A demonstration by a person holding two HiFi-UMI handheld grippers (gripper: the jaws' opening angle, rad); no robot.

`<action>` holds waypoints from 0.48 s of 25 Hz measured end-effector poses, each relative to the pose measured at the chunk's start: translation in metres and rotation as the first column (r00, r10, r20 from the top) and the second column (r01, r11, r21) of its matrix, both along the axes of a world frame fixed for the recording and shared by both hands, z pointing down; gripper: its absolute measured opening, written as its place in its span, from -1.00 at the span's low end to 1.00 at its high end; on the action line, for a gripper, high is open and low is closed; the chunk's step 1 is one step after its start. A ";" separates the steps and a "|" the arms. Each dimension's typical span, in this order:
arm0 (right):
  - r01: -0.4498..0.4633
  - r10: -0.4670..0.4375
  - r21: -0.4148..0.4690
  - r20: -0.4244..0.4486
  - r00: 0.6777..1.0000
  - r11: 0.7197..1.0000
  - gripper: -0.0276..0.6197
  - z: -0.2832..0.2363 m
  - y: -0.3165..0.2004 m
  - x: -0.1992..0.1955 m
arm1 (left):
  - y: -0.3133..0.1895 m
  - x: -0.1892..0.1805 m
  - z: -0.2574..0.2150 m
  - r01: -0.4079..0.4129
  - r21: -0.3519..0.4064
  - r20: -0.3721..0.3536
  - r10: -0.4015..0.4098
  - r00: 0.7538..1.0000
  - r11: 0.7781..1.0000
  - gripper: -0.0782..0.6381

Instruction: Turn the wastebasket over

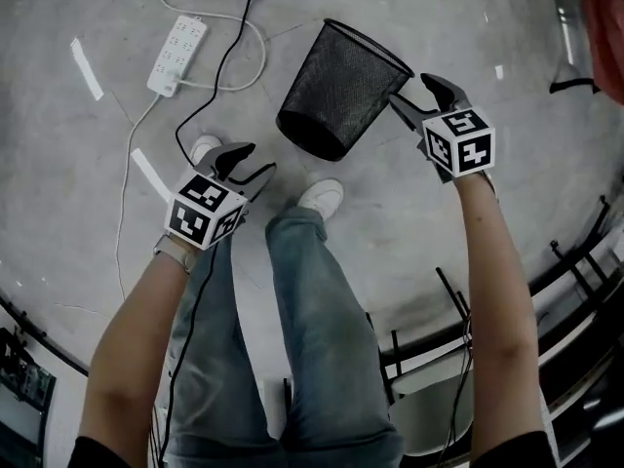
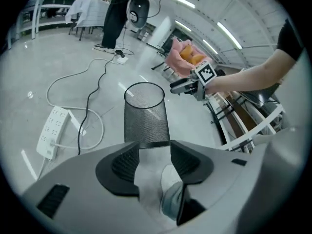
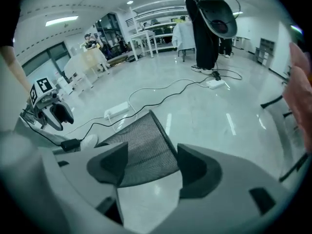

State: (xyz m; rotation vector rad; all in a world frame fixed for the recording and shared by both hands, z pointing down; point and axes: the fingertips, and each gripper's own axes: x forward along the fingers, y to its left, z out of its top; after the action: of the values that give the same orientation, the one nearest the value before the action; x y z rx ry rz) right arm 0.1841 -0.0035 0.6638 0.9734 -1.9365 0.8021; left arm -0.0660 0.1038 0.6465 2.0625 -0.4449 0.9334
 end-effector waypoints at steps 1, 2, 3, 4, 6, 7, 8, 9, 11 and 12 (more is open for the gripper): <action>0.030 -0.030 -0.003 -0.002 1.000 1.000 0.04 0.003 -0.011 -0.002 | -0.002 -0.001 -0.002 0.034 -0.002 -0.006 -0.034 0.999 0.999 -0.21; 0.059 -0.059 -0.007 -0.002 0.998 0.998 0.07 0.007 -0.021 -0.004 | -0.004 -0.002 -0.003 0.068 -0.003 -0.011 -0.068 0.998 0.998 -0.21; 0.087 -0.087 -0.016 0.002 0.996 0.996 0.11 0.012 -0.030 -0.007 | -0.007 -0.003 -0.004 0.098 -0.001 -0.017 -0.098 0.995 0.995 -0.21; 0.116 -0.116 -0.029 0.009 0.993 0.993 0.12 0.017 -0.037 -0.012 | -0.009 -0.004 -0.005 0.126 0.002 -0.022 -0.126 0.992 0.992 -0.21; 0.175 -0.173 -0.074 0.029 0.985 0.982 0.13 0.031 -0.042 -0.022 | -0.010 -0.007 -0.006 0.168 0.005 -0.032 -0.168 0.985 0.986 -0.21; 0.203 -0.200 -0.101 0.040 0.979 0.974 0.13 0.038 -0.042 -0.027 | -0.010 -0.009 -0.006 0.183 0.007 -0.036 -0.182 0.983 0.983 -0.21; 0.230 -0.225 -0.126 0.051 0.973 0.965 0.13 0.044 -0.041 -0.032 | -0.011 -0.011 -0.005 0.194 0.010 -0.038 -0.193 0.980 0.981 -0.21; 0.256 -0.249 -0.147 0.060 0.967 0.956 0.13 0.050 -0.040 -0.036 | -0.012 -0.014 -0.005 0.203 0.013 -0.038 -0.202 0.979 0.979 -0.21; 0.301 -0.292 -0.173 0.076 0.953 0.938 0.16 0.059 -0.037 -0.044 | -0.010 -0.022 -0.003 0.222 0.011 -0.033 -0.221 0.975 0.975 -0.21; 0.317 -0.306 -0.180 0.084 0.948 0.931 0.16 0.061 -0.038 -0.046 | -0.009 -0.026 -0.002 0.231 0.008 -0.030 -0.231 0.972 0.973 -0.21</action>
State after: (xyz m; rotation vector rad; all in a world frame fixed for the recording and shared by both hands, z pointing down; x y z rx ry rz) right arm 0.1376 -0.0412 0.7248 0.5151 -1.9540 0.8168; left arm -0.0919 0.0950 0.6449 1.9813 -0.6609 0.7620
